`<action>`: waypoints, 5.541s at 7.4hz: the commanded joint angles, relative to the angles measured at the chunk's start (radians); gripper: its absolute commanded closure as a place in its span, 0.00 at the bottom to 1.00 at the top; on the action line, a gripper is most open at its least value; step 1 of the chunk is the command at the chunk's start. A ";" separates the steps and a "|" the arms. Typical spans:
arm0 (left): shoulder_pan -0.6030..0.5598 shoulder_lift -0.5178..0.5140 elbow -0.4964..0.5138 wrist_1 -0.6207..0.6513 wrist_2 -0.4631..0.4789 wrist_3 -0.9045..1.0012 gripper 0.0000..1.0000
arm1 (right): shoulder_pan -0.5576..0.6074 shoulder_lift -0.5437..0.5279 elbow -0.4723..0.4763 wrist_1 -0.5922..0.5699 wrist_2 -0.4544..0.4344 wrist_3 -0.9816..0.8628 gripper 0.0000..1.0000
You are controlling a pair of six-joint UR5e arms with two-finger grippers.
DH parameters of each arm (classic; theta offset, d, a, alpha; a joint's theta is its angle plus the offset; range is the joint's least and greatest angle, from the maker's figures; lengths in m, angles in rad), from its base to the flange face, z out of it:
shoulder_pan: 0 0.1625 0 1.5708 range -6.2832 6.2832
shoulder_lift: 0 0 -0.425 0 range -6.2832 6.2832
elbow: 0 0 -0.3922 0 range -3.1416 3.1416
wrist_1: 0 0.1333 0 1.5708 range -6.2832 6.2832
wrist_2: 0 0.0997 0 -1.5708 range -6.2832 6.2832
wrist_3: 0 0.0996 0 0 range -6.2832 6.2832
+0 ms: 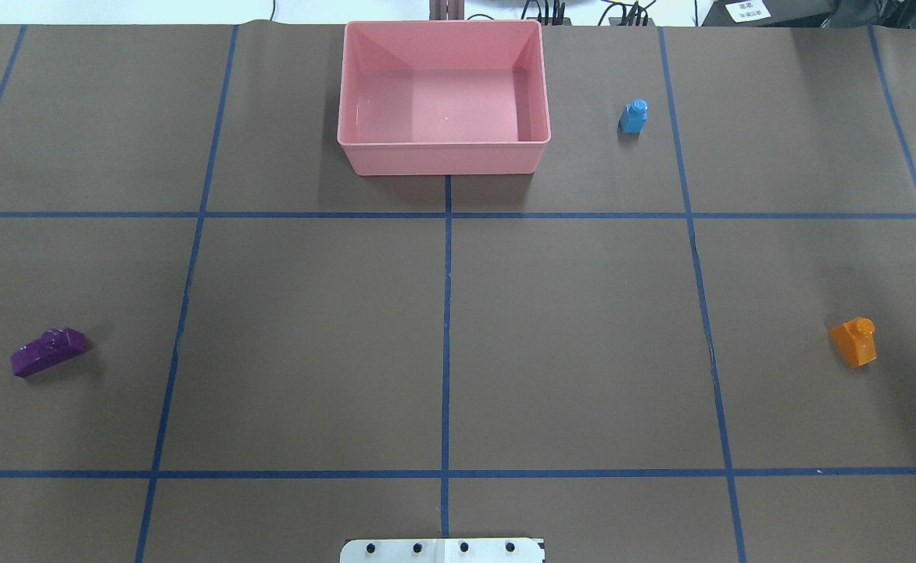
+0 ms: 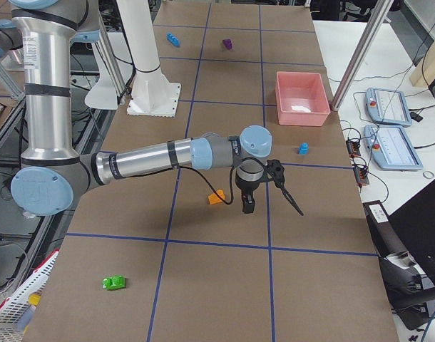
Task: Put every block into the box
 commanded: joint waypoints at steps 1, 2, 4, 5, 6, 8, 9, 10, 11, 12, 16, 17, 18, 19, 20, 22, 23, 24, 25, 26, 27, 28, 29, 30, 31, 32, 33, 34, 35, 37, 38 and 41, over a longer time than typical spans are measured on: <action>0.000 0.007 -0.006 -0.010 0.006 0.015 0.00 | 0.006 -0.029 0.001 0.004 0.001 0.000 0.00; 0.013 0.004 -0.006 -0.007 0.006 0.001 0.00 | 0.010 -0.048 0.002 0.009 0.010 0.000 0.00; 0.013 0.011 0.003 -0.002 0.008 0.001 0.00 | 0.025 -0.064 -0.001 0.009 0.017 -0.002 0.00; 0.013 0.014 0.022 -0.002 0.009 0.002 0.00 | 0.047 -0.078 0.002 0.009 0.029 -0.002 0.00; 0.013 0.018 0.063 -0.003 0.008 0.005 0.00 | 0.065 -0.094 0.002 0.009 0.050 -0.005 0.00; 0.011 0.019 0.071 -0.002 0.006 0.001 0.00 | 0.065 -0.097 -0.006 0.010 0.073 -0.002 0.00; 0.011 0.018 0.066 -0.002 0.006 0.001 0.00 | 0.064 -0.100 -0.004 0.010 0.075 -0.003 0.00; 0.011 0.018 0.056 -0.005 0.006 0.001 0.00 | 0.064 -0.100 -0.001 0.012 0.079 -0.002 0.00; 0.010 0.018 0.049 -0.005 -0.001 0.001 0.00 | 0.053 -0.097 -0.003 0.012 0.113 -0.003 0.00; 0.010 0.028 0.049 -0.010 -0.004 0.001 0.00 | -0.011 -0.089 -0.001 0.019 0.121 -0.005 0.00; 0.013 0.027 0.034 -0.019 0.005 -0.002 0.00 | -0.241 -0.084 -0.101 0.385 0.045 0.106 0.00; 0.013 0.028 0.034 -0.019 0.006 -0.002 0.00 | -0.281 -0.083 -0.102 0.407 0.038 0.107 0.00; 0.013 0.028 0.034 -0.019 0.006 -0.002 0.00 | -0.321 -0.081 -0.099 0.413 0.005 0.107 0.00; 0.011 0.030 0.034 -0.019 0.003 -0.002 0.00 | -0.338 -0.065 -0.101 0.414 0.000 0.107 0.00; 0.013 0.030 0.033 -0.019 0.003 -0.001 0.00 | -0.364 -0.060 -0.102 0.415 -0.005 0.110 0.00; 0.011 0.031 0.028 -0.019 0.005 -0.002 0.00 | -0.427 -0.040 -0.101 0.414 -0.049 0.179 0.00; 0.011 0.031 0.028 -0.019 0.005 -0.002 0.00 | -0.479 -0.040 -0.107 0.414 -0.101 0.205 0.00; 0.013 0.031 0.028 -0.019 0.003 -0.002 0.00 | -0.500 -0.039 -0.140 0.415 -0.127 0.207 0.00; 0.013 0.030 0.028 -0.019 0.003 -0.002 0.00 | -0.499 -0.037 -0.151 0.414 -0.126 0.207 0.01; 0.013 0.030 0.026 -0.019 0.002 -0.004 0.00 | -0.499 -0.037 -0.154 0.412 -0.126 0.231 0.04; 0.013 0.030 0.026 -0.019 -0.001 -0.004 0.00 | -0.499 -0.037 -0.162 0.412 -0.114 0.277 0.28; 0.013 0.030 0.026 -0.019 0.002 -0.004 0.00 | -0.499 -0.038 -0.161 0.412 -0.099 0.287 0.71; 0.014 0.028 0.026 -0.019 -0.003 -0.004 0.00 | -0.498 -0.048 -0.158 0.412 -0.056 0.287 1.00; 0.020 0.027 0.028 -0.022 -0.004 -0.002 0.00 | -0.493 -0.055 -0.150 0.412 -0.030 0.287 1.00; 0.064 0.022 0.019 -0.028 -0.018 -0.087 0.00 | -0.493 -0.060 -0.122 0.407 -0.028 0.290 1.00; 0.159 0.019 0.011 -0.136 -0.015 -0.158 0.00 | -0.467 -0.060 -0.071 0.397 -0.017 0.317 1.00; 0.216 0.022 0.011 -0.231 -0.012 -0.194 0.00 | -0.415 -0.039 -0.031 0.397 -0.011 0.436 1.00; 0.256 0.030 0.007 -0.284 -0.017 -0.241 0.00 | -0.403 0.039 -0.020 0.395 -0.017 0.584 1.00; 0.325 0.030 0.006 -0.302 0.005 -0.248 0.00 | -0.401 0.152 -0.030 0.363 -0.017 0.716 1.00; 0.455 0.036 -0.001 -0.371 0.162 -0.132 0.01 | -0.410 0.507 -0.125 0.134 -0.022 0.858 1.00; 0.462 0.053 0.000 -0.372 0.178 -0.008 0.01 | -0.437 0.693 -0.250 0.113 -0.028 0.982 1.00; 0.493 0.070 0.043 -0.375 0.180 0.215 0.01 | -0.534 1.045 -0.594 0.162 -0.182 1.205 1.00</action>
